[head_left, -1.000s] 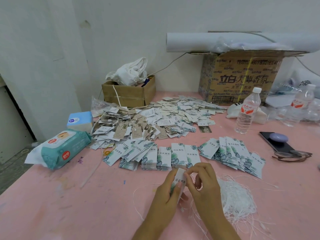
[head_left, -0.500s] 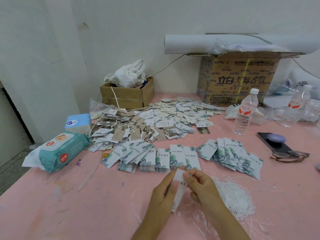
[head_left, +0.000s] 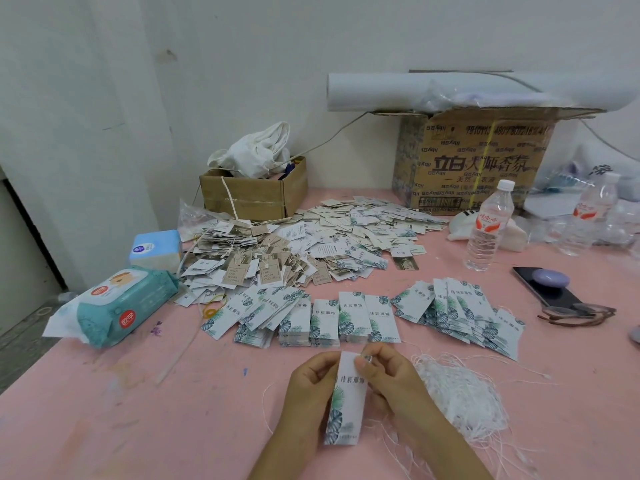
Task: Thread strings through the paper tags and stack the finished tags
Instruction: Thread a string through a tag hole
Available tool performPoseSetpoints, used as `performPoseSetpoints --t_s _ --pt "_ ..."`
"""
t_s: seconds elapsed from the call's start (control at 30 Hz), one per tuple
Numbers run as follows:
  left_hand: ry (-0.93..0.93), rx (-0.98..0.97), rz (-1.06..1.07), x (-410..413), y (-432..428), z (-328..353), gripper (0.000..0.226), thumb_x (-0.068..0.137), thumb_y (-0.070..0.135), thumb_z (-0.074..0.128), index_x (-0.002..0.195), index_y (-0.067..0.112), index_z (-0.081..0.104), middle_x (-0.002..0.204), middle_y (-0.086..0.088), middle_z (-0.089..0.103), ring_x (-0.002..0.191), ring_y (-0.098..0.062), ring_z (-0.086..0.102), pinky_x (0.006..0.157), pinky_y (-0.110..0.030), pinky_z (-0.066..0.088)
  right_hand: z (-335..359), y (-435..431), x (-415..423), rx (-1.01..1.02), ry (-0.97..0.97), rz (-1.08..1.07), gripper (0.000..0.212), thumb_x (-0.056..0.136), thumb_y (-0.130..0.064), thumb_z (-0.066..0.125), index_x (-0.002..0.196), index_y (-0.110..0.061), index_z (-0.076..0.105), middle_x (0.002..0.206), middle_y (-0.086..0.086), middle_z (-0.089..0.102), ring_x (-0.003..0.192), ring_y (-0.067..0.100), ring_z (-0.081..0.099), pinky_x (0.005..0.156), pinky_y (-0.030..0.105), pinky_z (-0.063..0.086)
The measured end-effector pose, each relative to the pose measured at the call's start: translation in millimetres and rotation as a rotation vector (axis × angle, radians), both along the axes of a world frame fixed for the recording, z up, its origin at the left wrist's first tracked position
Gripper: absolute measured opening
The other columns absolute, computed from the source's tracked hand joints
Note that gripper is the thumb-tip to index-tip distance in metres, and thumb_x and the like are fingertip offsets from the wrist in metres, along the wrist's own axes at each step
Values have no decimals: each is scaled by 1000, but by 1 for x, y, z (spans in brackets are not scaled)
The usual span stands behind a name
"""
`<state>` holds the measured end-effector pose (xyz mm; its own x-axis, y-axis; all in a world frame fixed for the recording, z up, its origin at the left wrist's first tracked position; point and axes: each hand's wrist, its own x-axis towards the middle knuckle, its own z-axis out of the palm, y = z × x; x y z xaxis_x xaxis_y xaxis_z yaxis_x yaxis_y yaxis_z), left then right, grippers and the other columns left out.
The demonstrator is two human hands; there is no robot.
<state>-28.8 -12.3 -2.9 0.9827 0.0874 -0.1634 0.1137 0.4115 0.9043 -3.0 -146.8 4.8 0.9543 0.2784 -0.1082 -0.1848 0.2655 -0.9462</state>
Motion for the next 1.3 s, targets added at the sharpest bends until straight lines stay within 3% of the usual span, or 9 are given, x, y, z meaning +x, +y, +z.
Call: performPoseSetpoints --t_s 0.2,0.3,0.47,0.57,0.63,0.77,0.9,1.1,1.3 --pt "7 31 -4 2 -1 -2 14 81 1 69 78 13 75 74 -17 71 52 -18 61 49 -25 49 1 2 -3 -5 29 24 21 66 -18 79 77 -14 61 78 17 60 63 26 61 45 30 53" --pt "39 -16 72 4 1 -3 9 88 8 65 82 13 69 77 -17 70 54 -20 61 48 -25 48 4 3 0 32 27 -45 25 69 -16 74 87 -8 58 68 13 45 50 16 39 43 22 35" --pt "16 -272 345 13 15 -4 14 97 14 52 91 4 61 96 -21 71 76 -26 68 68 -35 52 8 -12 7 258 102 -138 21 76 -16 67 91 -7 55 57 -1 33 45 8 26 36 17 24" --pt "4 -347 414 15 22 -8 21 99 16 49 107 -2 56 100 -27 59 92 -33 56 85 -48 41 10 -17 10 379 110 -160 18 77 -11 63 92 -3 56 65 2 44 52 9 35 42 17 38" --pt "-20 -343 429 14 21 -8 14 99 14 49 103 2 55 91 -23 59 89 -31 55 83 -47 41 10 -17 11 379 89 -156 19 78 -9 61 94 0 61 71 6 54 59 12 46 51 19 50" --pt "-72 -245 451 10 17 -2 18 97 8 51 79 10 54 58 -1 54 61 -16 57 67 -35 45 6 -16 11 333 24 -142 19 86 7 52 101 4 63 89 13 71 82 17 69 71 19 57" --pt "-117 1 458 8 17 -6 12 96 6 54 84 10 56 58 3 48 55 -9 47 61 -29 38 6 -15 11 312 -28 -117 25 88 13 48 108 6 62 105 16 72 99 20 70 76 17 55" --pt "-204 288 381 9 12 -11 10 89 14 67 81 20 68 59 11 56 57 -4 48 54 -13 39 3 -10 11 175 -70 -177 26 78 -6 64 104 -1 67 93 21 73 74 16 71 62 18 56" --pt "-295 501 226 4 4 -14 12 83 23 75 79 34 72 56 12 51 55 -4 42 53 -17 36 5 -5 6 -25 -189 -228 19 70 -10 74 88 -2 71 85 15 75 69 15 70 62 19 53"
